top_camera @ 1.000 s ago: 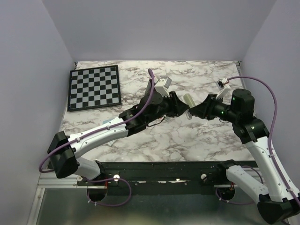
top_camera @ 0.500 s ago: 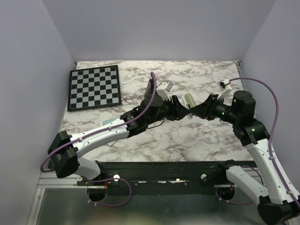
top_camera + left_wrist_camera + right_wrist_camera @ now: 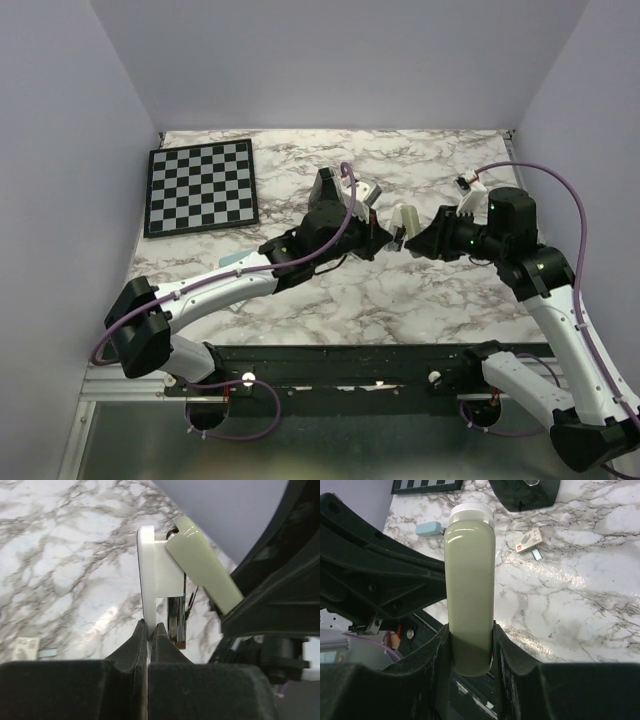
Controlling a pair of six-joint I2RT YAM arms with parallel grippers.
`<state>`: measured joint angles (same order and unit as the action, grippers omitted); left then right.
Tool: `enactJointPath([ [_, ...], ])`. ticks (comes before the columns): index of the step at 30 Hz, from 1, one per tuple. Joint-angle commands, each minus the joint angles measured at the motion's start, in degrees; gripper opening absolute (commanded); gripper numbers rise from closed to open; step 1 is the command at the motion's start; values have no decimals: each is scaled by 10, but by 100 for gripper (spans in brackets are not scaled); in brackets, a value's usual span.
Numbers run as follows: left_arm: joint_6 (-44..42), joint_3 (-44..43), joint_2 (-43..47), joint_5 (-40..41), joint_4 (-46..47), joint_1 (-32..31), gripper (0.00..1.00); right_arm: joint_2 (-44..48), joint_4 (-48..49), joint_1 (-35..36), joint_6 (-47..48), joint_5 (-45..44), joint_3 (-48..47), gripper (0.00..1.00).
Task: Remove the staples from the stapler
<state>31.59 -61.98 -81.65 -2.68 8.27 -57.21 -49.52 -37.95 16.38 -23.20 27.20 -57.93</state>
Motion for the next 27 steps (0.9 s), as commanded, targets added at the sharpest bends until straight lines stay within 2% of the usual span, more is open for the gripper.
enactJointPath([
  [1, -201, 5, 18, 55, -157, -11, 0, -7, -42, -4, 52, -65, -79, 1],
  [4, -255, 16, 33, 130, -186, -11, 0, -16, -70, -6, 73, -99, -121, 1],
  [8, -311, 38, 56, 161, -180, -11, 0, -30, -70, -8, 113, -94, -162, 1],
  [9, -350, 44, 61, 167, -170, -14, 0, -33, -68, -8, 121, -89, -170, 1],
  [13, -429, 91, 97, 141, -117, -17, 0, -59, -52, -8, 176, -44, -204, 1],
  [16, -458, 134, 126, 87, -64, -18, 0, -73, -49, -9, 211, -11, -213, 1],
  [19, -465, 139, 128, 56, -67, -18, 0, -87, -54, -8, 254, -14, -209, 1],
  [24, -441, 139, 119, 69, -56, -17, 0, -109, -45, -8, 264, 10, -204, 1],
  [26, -413, 131, 106, 83, -55, -17, 0, -113, -33, -7, 239, 22, -198, 7],
  [27, -388, 123, 103, 81, -54, -16, 0, -113, -14, -9, 234, 29, -192, 17],
])
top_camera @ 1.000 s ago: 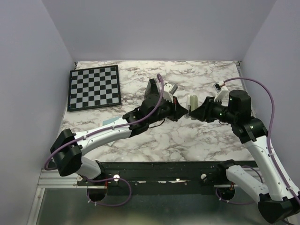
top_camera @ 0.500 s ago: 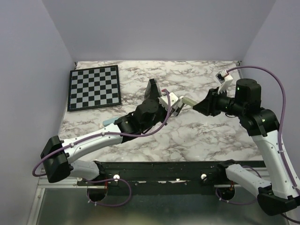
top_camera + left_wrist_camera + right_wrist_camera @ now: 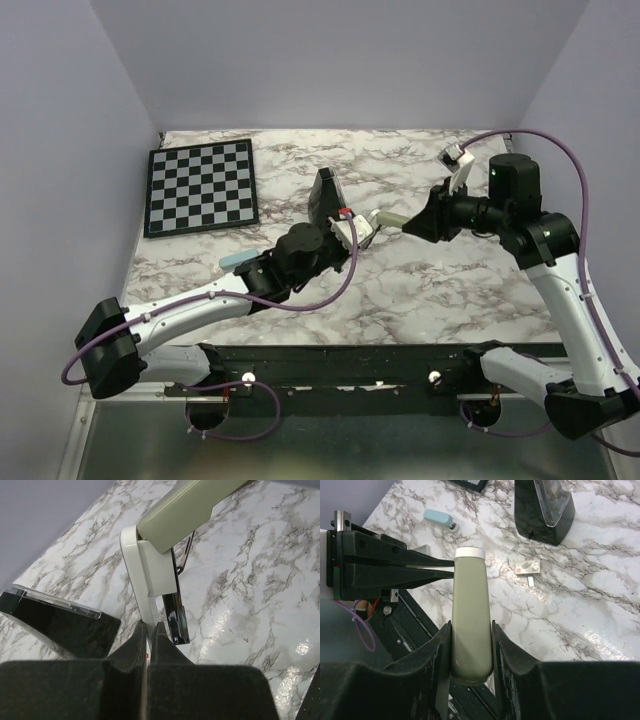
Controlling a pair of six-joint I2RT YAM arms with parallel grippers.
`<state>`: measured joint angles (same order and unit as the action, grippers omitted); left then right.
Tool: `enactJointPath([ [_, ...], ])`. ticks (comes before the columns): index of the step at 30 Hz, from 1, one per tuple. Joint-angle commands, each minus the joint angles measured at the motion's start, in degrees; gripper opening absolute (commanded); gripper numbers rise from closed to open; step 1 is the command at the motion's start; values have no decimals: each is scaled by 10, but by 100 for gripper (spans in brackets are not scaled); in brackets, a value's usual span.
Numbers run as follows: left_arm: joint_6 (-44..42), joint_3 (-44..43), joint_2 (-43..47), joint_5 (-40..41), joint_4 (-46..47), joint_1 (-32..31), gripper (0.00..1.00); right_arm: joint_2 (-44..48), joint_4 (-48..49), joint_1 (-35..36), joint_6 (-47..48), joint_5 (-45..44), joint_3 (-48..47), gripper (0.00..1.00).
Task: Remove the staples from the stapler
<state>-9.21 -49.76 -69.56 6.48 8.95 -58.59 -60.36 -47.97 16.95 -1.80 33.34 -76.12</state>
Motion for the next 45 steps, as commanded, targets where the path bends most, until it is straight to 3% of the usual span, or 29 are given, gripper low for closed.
enactJointPath([
  [1, 38, -2, -24, -11, -57, -2, 0, -4, 95, -14, -1, -28, 1, 22],
  [5, 135, -21, -44, -7, -49, -2, 0, 14, 143, -14, -71, -33, 32, 44],
  [6, 157, -31, -47, -5, -49, -3, 0, 19, 163, -14, -79, -30, 37, 58],
  [7, 200, -37, -57, -2, -53, -1, 0, 32, 173, -14, -89, -30, 45, 63],
  [12, 309, -85, -79, -36, -74, -1, 0, 100, 243, -15, -140, -60, 112, 83],
  [19, 437, -113, -77, -20, -89, 6, 0, 224, 259, -14, -226, -164, 190, 83],
  [25, 509, -138, -70, -16, -89, 15, 0, 319, 340, -15, -311, -151, 296, 75],
  [32, 530, -153, -69, -24, -93, 15, 0, 314, 393, -14, -364, -144, 367, 63],
  [41, 538, -161, -80, -31, -71, 15, 0, 278, 432, -7, -379, -159, 389, 60],
  [45, 539, -177, -87, -29, -85, 15, 0, 249, 448, 15, -382, -173, 390, 64],
])
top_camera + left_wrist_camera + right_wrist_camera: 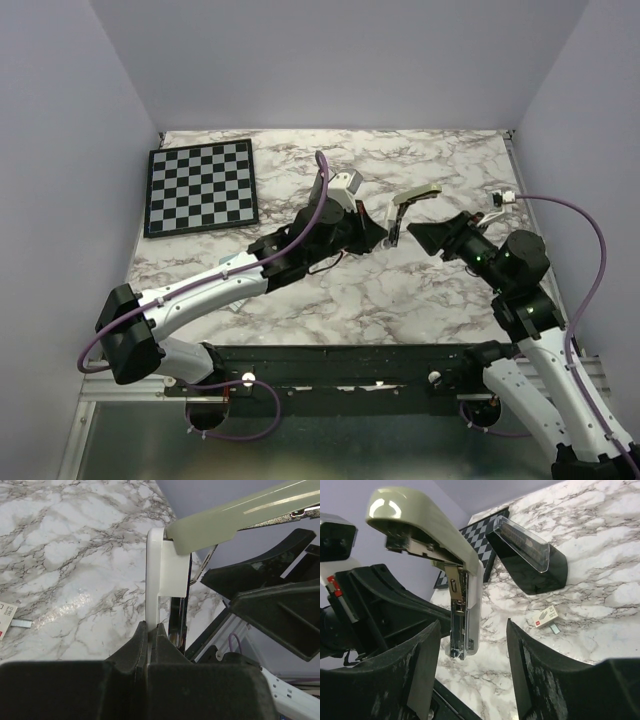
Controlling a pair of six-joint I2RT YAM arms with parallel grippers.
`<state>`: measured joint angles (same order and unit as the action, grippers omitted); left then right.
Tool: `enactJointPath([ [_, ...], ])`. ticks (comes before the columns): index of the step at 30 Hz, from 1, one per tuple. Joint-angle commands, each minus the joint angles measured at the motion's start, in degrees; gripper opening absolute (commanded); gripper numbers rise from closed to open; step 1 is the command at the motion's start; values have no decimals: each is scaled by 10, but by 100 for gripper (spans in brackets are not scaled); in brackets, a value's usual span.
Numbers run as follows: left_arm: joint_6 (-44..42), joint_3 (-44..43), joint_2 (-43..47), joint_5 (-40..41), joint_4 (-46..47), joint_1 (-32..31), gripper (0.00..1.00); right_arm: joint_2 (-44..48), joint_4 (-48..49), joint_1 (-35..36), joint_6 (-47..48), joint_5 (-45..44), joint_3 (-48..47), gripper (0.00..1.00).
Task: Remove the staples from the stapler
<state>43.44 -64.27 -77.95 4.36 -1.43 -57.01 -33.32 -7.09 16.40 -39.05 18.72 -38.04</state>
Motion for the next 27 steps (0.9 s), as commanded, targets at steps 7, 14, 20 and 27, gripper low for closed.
enactJointPath([
  [7, 25, -54, -18, 6, -7, 0, 0, -56, 54, 86, -5, -104, 8, 65],
  [14, 36, -55, -27, 9, -9, 0, 0, -101, 53, 121, 9, -146, -7, 61],
  [20, 50, -41, -27, 11, 2, 0, 0, -109, 25, 137, 19, -213, -24, 22],
  [27, 54, -29, -29, -13, 28, 0, 0, -129, 36, 138, 30, -215, -17, 1],
])
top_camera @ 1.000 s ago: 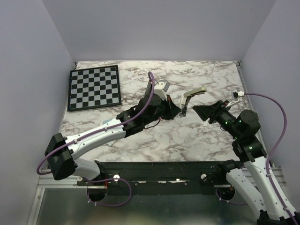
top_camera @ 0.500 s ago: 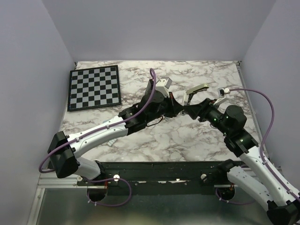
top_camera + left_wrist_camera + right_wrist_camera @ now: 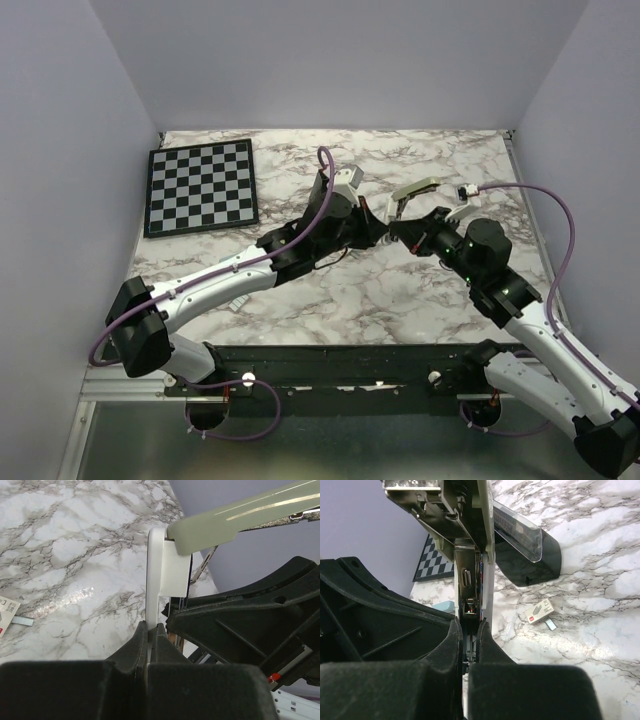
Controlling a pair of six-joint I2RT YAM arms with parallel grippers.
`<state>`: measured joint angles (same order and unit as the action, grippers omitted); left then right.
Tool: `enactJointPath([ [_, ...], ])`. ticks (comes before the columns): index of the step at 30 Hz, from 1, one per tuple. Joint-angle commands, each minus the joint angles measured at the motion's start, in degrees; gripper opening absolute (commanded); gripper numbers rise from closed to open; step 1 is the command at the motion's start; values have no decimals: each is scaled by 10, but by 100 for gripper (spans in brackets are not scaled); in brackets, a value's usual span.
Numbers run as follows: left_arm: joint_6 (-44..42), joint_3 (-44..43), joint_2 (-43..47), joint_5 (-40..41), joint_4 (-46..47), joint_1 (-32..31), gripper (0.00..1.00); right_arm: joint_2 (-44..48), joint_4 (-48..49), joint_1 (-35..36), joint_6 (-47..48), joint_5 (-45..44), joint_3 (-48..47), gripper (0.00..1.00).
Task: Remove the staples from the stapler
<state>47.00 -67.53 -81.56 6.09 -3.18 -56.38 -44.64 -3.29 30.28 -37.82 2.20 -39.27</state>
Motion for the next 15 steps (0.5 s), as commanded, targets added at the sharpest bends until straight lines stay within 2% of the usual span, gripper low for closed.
enactJointPath([
  [1, 18, 1, 4, -32, 41, -7, 5, -18, 0, -1, 19, -54, -5, 1],
  [3, 18, -3, 1, -40, 23, -6, 12, -18, 1, -1, 23, -63, -4, 1],
  [5, 36, -2, 2, -48, 10, -1, 24, -18, -6, -1, 33, -89, -12, 1],
  [6, 51, 5, 3, -54, 4, 4, 65, -18, -9, -2, 36, -100, -15, 1],
  [7, 54, 9, 5, -60, 1, 7, 78, -19, -25, -1, 41, -125, -28, 1],
  [11, 57, 33, 20, -78, -1, 15, 84, -37, -54, -2, 81, -171, -56, 1],
  [15, 38, 52, 44, -68, -29, 19, 99, -93, -85, -27, 114, -199, -84, 1],
])
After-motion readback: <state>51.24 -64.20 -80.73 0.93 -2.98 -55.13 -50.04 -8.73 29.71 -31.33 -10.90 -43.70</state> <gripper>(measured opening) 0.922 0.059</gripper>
